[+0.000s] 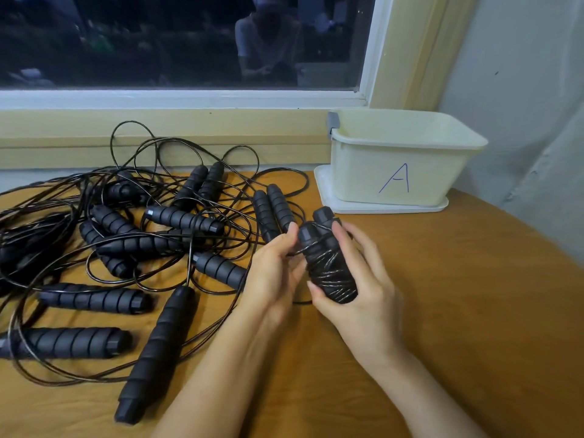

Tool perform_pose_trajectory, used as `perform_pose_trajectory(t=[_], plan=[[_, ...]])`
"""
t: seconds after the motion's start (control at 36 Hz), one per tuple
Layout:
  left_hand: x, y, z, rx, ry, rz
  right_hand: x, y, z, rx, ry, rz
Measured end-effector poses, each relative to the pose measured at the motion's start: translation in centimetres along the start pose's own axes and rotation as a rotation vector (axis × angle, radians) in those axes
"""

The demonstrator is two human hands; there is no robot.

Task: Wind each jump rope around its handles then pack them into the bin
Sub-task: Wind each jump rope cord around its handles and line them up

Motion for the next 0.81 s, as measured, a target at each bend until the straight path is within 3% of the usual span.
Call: perform_pose_trajectory(t=[0.14, 0.31, 0.39, 0.53, 0.64, 0.69, 0.81], plan=[[0.0, 0.2, 0.0, -0.184, 0.217, 0.010, -0.2, 0.3, 0.5, -0.097, 0.053, -0.027], [0.3, 0.2, -0.1, -0.164, 0.173, 0.085, -0.3, 0.5, 1.1, -0.109, -0.025, -0.069], [0.5, 0.3, 0.3, -0.001, 0.050, 0.030, -0.2, 0.1, 0.3, 0.032, -0.166, -0.045], [0.6, 0.5, 0.1, 0.432, -0.261, -0.058, -0.1, 0.1, -0.3, 0.142, -0.278, -0.013], [2.1, 2.3, 0.2, 0.747, -0.677, 0.126, -0.6, -0.9, -2.2, 0.276, -0.423, -0.045], [3.3, 3.2, 0.7, 0.779, -0.737, 0.197, -1.2, -1.3, -2.9, 0.302, -0.439, -0.064], [3.1, 2.7, 0.3, 0.719, -0.699, 0.175, -1.6, -1.6, -3.2, 0.216, -0.327, -0.069]])
Point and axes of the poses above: each hand's wrist, its own y-axis away from the middle knuckle, its own x-axis out of the palm, z = x × y, the point moved 5 cm from there along -y, towards the middle knuckle, and after that the axes turned 10 degrees about x, right-handed, at the moved point
